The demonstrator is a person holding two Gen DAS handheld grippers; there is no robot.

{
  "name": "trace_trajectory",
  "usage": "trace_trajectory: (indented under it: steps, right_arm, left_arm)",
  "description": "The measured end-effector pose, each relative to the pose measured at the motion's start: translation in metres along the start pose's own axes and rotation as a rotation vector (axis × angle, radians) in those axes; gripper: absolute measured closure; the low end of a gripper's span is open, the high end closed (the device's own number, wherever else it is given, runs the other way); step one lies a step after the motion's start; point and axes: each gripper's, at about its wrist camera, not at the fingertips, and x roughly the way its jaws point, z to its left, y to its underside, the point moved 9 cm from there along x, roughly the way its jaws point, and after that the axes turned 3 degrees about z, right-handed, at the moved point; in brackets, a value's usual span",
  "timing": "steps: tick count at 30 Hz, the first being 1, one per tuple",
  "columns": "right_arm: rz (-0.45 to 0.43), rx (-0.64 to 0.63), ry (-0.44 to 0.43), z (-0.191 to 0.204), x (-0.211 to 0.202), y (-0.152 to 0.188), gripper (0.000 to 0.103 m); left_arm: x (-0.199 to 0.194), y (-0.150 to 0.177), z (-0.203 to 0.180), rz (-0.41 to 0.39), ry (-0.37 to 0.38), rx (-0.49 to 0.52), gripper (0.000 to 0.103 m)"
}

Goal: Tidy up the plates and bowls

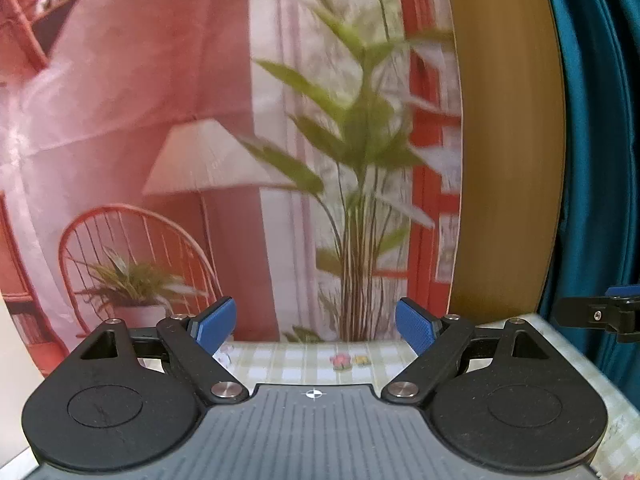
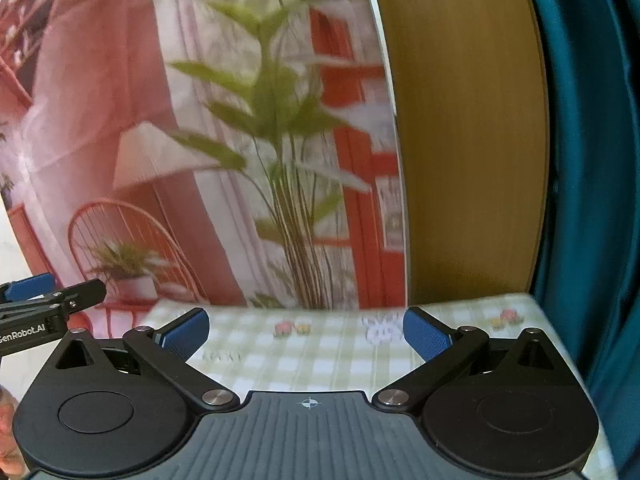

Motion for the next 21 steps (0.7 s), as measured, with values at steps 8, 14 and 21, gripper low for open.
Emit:
trace_trajectory:
  steps: [8, 14, 21]
  right_arm:
    - [-0.112, -0.048, -0.008, 0.03, -0.044, -0.026, 0.0]
    - [-0.151, -0.082, -0.013, 0.051, -0.066, -0.032, 0.0]
    - [-0.162, -0.092, -0.009, 0.059, -0.076, -0.033, 0.0]
  left_arm:
    - [-0.042, -0.022, 0.005, -0.095, -0.025, -0.017, 0.015]
    - [-0.065, -0.027, 0.003, -0.136, -0.035, 0.006, 0.015]
    - [-0.075, -0.026, 0.004, -0.133, -0.016, 0.002, 0.015]
